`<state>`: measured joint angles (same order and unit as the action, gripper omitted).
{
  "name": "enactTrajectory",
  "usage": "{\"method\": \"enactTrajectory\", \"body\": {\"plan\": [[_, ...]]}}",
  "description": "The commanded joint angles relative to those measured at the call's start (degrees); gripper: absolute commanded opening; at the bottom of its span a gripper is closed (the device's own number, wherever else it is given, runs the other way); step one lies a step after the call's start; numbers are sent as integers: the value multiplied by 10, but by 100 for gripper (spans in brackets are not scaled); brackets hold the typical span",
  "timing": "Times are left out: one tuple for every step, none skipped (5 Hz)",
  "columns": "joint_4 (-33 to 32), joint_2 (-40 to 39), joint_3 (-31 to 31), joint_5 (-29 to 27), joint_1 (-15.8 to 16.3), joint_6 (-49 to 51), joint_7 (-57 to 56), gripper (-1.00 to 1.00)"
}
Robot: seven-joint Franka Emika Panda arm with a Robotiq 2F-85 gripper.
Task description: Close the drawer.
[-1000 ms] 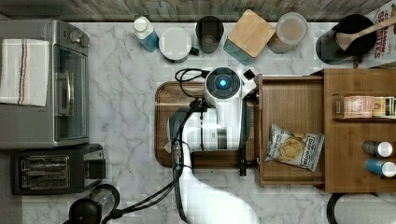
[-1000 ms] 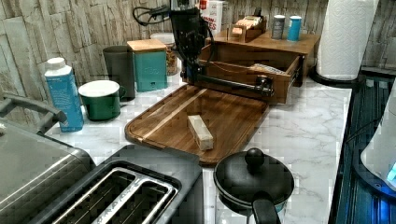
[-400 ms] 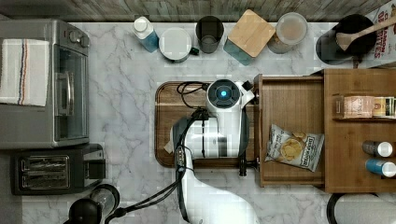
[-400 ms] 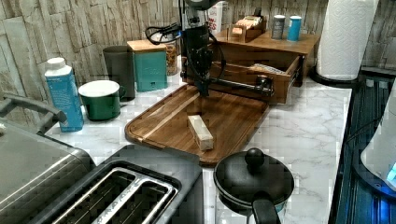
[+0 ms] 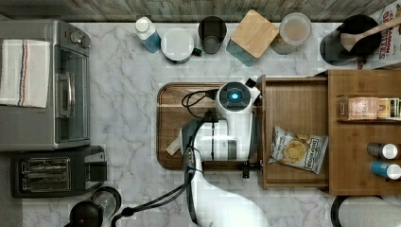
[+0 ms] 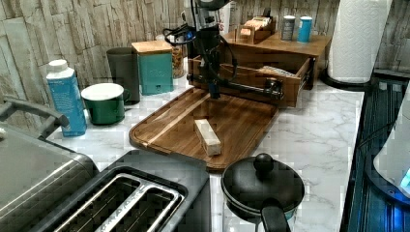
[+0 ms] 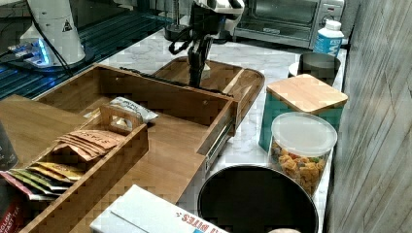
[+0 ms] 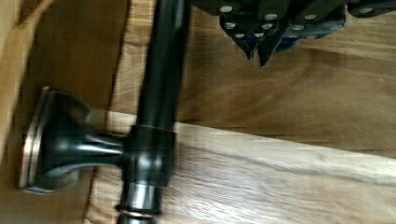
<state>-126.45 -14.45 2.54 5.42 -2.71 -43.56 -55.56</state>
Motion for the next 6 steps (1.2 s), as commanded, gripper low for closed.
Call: {"method": "enactTrajectory", "body": {"plan": [[110, -30, 67, -69, -139, 47, -164, -100], [203, -76, 103, -101, -176, 105, -186, -100], [229, -91, 123, -100, -213, 60, -240, -100], [263, -104, 133, -59, -238, 49, -252, -100], [267, -89, 147, 12, -229, 47, -209, -100], [191, -51, 139, 10, -228, -30, -205, -100]]}}
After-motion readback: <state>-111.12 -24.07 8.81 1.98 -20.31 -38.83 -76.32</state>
